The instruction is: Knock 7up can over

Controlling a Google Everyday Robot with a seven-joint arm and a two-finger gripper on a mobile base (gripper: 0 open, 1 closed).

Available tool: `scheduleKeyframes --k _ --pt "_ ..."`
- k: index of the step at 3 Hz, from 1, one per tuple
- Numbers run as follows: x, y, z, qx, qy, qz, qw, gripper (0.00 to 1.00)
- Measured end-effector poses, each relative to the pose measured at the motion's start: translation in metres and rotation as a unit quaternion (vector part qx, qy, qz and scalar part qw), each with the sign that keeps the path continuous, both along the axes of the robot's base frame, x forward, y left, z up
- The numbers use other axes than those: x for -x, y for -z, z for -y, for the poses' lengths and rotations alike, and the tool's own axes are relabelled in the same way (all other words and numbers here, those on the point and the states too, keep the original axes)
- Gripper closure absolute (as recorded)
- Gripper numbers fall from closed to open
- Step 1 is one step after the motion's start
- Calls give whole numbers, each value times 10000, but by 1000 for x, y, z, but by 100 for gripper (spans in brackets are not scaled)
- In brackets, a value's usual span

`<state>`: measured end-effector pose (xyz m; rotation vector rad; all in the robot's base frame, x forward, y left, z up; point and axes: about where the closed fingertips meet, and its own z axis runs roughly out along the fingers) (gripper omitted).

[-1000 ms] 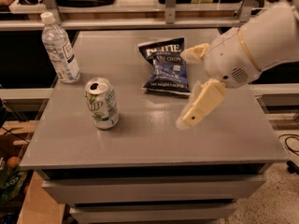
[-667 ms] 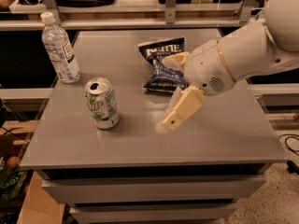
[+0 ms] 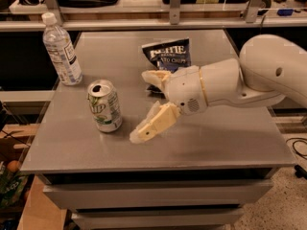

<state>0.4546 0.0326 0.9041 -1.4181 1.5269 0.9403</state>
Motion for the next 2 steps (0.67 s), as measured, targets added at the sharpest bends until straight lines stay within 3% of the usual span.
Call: scheduleKeyframes --k 2 --pt "-2 12 -36 -1106 35 -205 9937 0"
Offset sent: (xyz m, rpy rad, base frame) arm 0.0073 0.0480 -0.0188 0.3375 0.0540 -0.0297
